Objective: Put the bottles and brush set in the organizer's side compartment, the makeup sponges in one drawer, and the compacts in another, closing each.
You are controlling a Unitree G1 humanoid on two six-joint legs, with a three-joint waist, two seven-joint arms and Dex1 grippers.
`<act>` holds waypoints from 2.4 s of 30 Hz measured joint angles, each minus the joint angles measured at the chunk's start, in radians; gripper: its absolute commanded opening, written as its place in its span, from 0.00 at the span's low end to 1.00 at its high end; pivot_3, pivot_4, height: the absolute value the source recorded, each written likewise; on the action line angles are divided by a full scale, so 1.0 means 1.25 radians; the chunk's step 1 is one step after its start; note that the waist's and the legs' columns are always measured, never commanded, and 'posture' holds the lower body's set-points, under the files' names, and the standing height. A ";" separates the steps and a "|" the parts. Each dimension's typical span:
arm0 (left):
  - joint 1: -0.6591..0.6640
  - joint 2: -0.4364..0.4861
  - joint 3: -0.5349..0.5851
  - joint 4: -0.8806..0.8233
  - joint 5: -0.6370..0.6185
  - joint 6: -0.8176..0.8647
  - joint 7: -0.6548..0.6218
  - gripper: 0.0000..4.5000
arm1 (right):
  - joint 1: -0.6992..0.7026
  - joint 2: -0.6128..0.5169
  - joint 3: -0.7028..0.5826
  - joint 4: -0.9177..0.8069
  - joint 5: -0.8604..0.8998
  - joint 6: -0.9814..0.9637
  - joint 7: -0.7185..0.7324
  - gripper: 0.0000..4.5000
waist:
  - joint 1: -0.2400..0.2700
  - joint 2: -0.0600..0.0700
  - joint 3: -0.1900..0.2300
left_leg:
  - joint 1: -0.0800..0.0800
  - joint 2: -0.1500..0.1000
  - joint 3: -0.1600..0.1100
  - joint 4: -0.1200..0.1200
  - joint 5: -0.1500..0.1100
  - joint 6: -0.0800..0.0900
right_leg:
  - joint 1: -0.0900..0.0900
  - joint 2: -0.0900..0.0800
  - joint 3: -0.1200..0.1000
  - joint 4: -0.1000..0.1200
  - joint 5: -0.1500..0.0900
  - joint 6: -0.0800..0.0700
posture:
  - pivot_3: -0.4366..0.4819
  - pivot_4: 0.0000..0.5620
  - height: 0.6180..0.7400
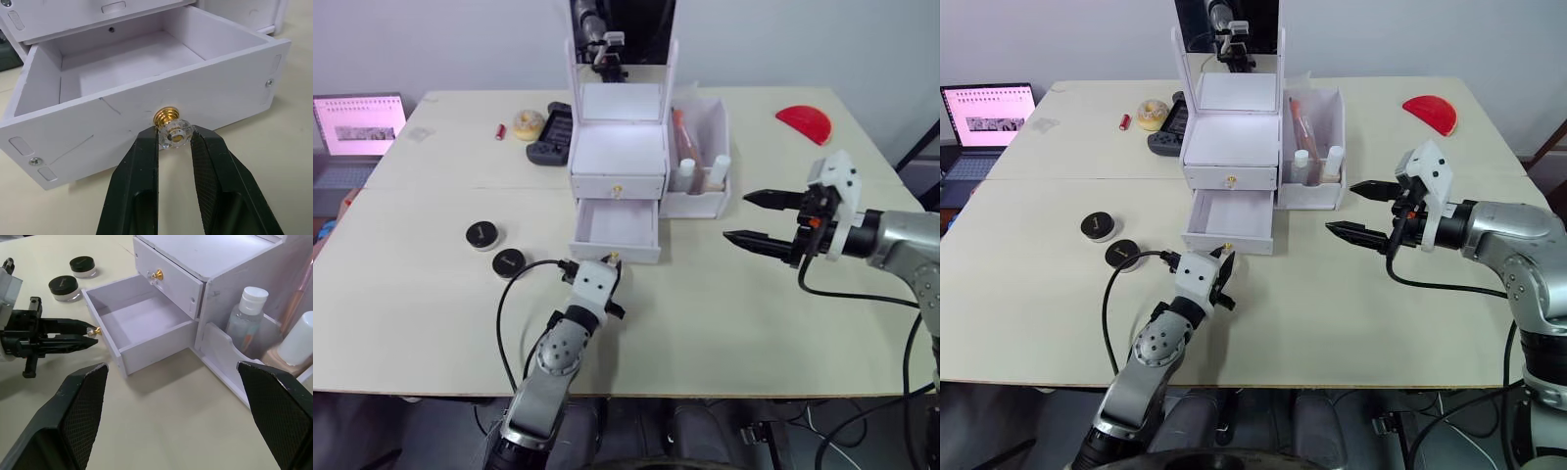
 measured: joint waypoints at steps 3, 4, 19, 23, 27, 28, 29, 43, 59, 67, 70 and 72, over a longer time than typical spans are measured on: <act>0.003 0.001 0.000 -0.006 -0.004 0.012 -0.005 0.23 | -0.002 0.000 0.005 0.001 -0.001 0.000 0.000 1.00 | 0.000 0.000 0.000 | 0.000 0.000 0.000 0.000 0.000 0.000 | 0.000 0.000 0.000 0.000 0.000 0.000 | 0.48 0.27 1.00; 0.003 0.001 0.000 -0.007 -0.005 0.013 -0.006 0.23 | -0.002 0.000 0.005 0.001 -0.001 0.000 0.000 1.00 | 0.000 0.000 0.000 | 0.000 0.000 0.000 0.000 0.000 0.000 | 0.000 0.000 0.000 0.000 0.000 0.000 | 0.48 0.27 1.00; 0.036 0.037 0.001 -0.067 -0.017 0.047 -0.045 0.99 | -0.002 0.000 0.005 -0.001 0.000 0.002 -0.006 1.00 | -0.001 0.000 0.000 | 0.000 0.000 0.000 0.000 0.000 0.000 | 0.000 0.000 0.000 0.000 0.000 0.000 | 0.48 0.27 1.00; 0.089 0.099 0.026 -0.157 -0.047 0.085 -0.093 0.99 | 0.000 0.000 0.004 -0.001 0.001 0.002 -0.005 1.00 | -0.002 0.000 0.000 | 0.000 0.000 0.000 -0.001 0.000 0.000 | 0.000 0.000 0.000 0.000 0.000 -0.001 | 0.48 0.27 1.00; 0.186 0.210 0.140 -0.292 -0.186 0.116 -0.220 0.99 | 0.048 -0.001 -0.029 -0.006 0.003 0.002 -0.010 1.00 | -0.001 0.001 0.000 | 0.000 0.001 0.000 -0.001 0.000 0.000 | -0.001 -0.001 0.000 0.000 -0.002 -0.003 | 0.48 0.27 1.00; 0.213 0.239 0.219 -0.321 -0.274 0.125 -0.272 0.99 | 0.079 -0.001 -0.051 -0.017 0.005 0.003 -0.013 1.00 | 0.001 0.001 0.000 | -0.001 0.001 -0.001 -0.001 0.000 0.000 | -0.001 -0.001 0.000 0.000 -0.002 -0.003 | 0.48 0.27 1.00; 0.230 0.268 0.304 -0.338 -0.349 0.135 -0.312 0.99 | 0.105 -0.001 -0.072 -0.024 0.007 0.004 -0.015 1.00 | 0.001 0.001 0.000 | -0.001 0.001 -0.001 -0.001 0.000 0.000 | -0.001 -0.001 -0.001 -0.001 -0.002 -0.004 | 0.48 0.27 1.00; 0.246 0.629 0.898 0.103 -0.627 0.157 -0.663 0.99 | 0.425 0.003 -0.375 0.002 0.002 -0.068 0.037 1.00 | -0.004 0.001 0.000 | 0.002 0.002 0.002 -0.002 0.000 0.000 | 0.001 -0.001 0.000 -0.001 -0.004 -0.006 | 0.48 0.27 1.00; 0.231 0.644 0.914 0.234 -0.608 0.137 -0.715 0.99 | 0.489 0.031 -0.400 0.065 -0.029 -0.155 0.055 1.00 | -0.003 0.001 0.001 | 0.001 0.003 0.001 -0.003 -0.001 0.000 | 0.000 -0.002 0.003 -0.002 -0.004 -0.006 | 0.48 0.27 1.00; 0.225 0.599 0.901 0.130 -0.615 0.181 -0.643 0.99 | 0.429 0.038 -0.388 0.000 0.032 -0.090 0.006 1.00 | -0.004 0.002 0.001 | 0.000 0.003 0.001 -0.003 -0.001 0.000 | -0.001 -0.002 0.003 -0.002 -0.004 -0.007 | 0.48 0.27 1.00; 0.200 0.528 0.849 0.048 -0.624 0.216 -0.553 0.99 | 0.345 0.037 -0.357 -0.065 0.093 -0.040 -0.038 1.00 | -0.005 0.002 0.001 | 0.001 0.003 0.001 -0.003 0.000 0.000 | -0.001 -0.002 0.004 -0.002 -0.004 -0.006 | 0.48 0.27 1.00; 0.192 0.489 0.807 0.011 -0.621 0.228 -0.503 0.99 | 0.305 0.034 -0.322 -0.099 0.113 -0.019 -0.057 1.00 | -0.003 0.002 0.001 | 0.000 0.003 0.001 -0.003 0.000 0.000 | -0.001 -0.002 0.003 -0.002 -0.004 -0.006 | 0.48 0.27 1.00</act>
